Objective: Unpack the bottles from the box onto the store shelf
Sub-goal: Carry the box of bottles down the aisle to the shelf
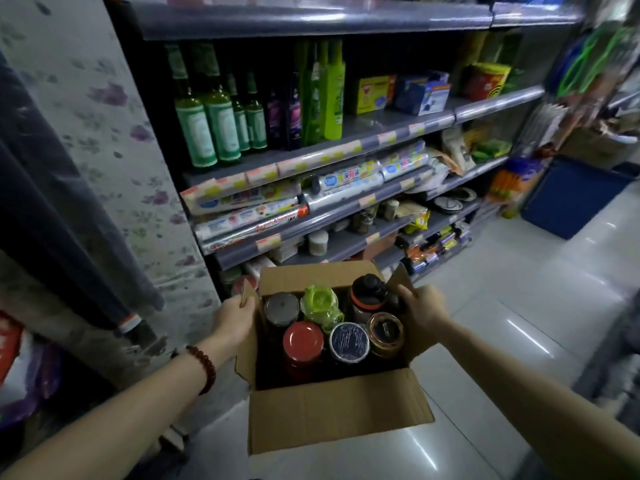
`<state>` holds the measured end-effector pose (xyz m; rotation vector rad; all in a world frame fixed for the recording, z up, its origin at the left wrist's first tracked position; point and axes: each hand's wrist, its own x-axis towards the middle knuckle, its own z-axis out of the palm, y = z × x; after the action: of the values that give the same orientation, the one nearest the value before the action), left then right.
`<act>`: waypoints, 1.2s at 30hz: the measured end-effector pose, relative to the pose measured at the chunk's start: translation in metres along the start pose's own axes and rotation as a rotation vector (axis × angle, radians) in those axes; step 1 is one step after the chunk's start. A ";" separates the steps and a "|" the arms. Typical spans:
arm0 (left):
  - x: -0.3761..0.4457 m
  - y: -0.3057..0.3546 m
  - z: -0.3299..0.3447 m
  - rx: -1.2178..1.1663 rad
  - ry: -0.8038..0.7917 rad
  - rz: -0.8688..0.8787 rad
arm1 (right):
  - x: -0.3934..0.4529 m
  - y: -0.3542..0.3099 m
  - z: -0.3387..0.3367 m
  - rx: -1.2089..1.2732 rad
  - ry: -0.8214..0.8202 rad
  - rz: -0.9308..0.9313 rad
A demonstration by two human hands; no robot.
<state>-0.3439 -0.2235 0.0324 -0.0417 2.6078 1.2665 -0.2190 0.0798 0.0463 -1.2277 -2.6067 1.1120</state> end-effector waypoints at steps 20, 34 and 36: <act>0.075 0.134 0.176 0.065 -0.159 0.114 | 0.113 0.108 -0.103 0.105 0.092 0.171; 0.136 0.237 0.335 0.091 -0.453 0.260 | 0.184 0.202 -0.153 0.177 0.281 0.431; 0.138 0.252 0.355 0.115 -0.483 0.309 | 0.190 0.212 -0.160 0.189 0.311 0.470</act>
<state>-0.4386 0.2207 -0.0157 0.6281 2.3066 1.0445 -0.1572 0.3948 -0.0146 -1.8470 -1.9917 1.0827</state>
